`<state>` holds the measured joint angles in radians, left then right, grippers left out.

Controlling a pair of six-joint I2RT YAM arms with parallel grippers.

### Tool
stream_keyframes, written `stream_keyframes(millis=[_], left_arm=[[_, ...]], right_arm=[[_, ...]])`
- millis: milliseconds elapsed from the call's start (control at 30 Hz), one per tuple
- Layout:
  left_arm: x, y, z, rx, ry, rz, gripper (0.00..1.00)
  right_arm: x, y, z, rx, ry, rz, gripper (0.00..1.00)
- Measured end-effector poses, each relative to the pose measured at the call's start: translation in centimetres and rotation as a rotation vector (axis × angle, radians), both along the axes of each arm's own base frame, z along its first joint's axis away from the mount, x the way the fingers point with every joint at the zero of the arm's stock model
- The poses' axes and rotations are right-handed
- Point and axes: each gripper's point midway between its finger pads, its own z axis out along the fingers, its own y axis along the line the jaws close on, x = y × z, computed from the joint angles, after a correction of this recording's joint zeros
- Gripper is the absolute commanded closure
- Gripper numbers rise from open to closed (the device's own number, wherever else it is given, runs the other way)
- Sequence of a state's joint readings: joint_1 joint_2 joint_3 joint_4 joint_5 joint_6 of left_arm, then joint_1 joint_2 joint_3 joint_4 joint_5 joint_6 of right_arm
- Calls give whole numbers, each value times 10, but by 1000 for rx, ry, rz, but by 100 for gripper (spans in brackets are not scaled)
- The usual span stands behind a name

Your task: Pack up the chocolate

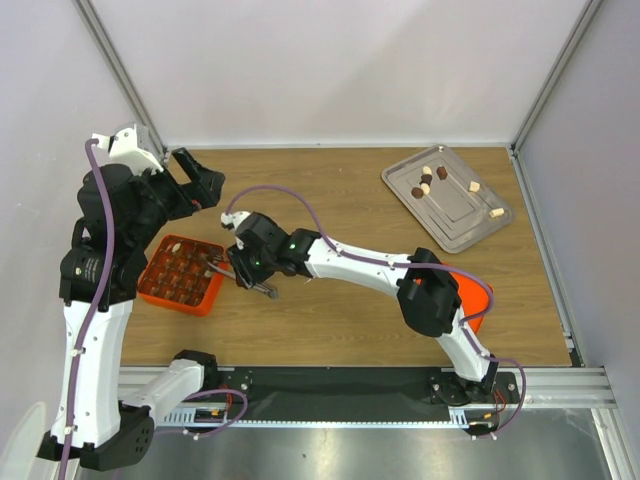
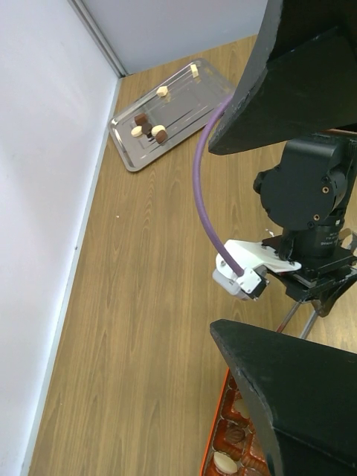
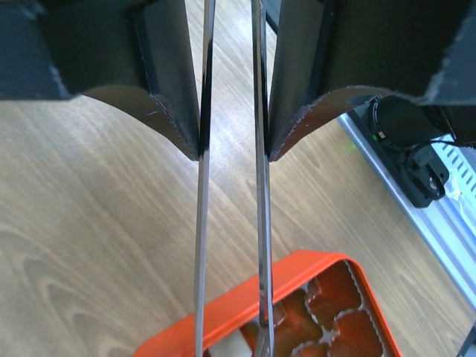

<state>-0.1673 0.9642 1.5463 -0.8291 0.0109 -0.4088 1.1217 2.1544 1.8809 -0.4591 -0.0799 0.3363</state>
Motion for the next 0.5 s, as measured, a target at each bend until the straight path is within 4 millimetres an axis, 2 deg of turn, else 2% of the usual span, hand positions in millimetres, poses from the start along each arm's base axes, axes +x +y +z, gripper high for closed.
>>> stream_keyframes(millis=[167, 267, 367, 500], left_arm=[[1, 0, -2, 4, 8, -1, 0], [3, -2, 2, 9, 14, -14, 0], [4, -4, 14, 8, -8, -26, 0], [0, -5, 22, 4, -32, -38, 0]], right_arm=[[15, -9, 17, 7, -38, -40, 57], [31, -34, 45, 28, -77, -96, 57], [54, -78, 82, 67, -115, -184, 57], [96, -164, 123, 100, -171, -377, 57]])
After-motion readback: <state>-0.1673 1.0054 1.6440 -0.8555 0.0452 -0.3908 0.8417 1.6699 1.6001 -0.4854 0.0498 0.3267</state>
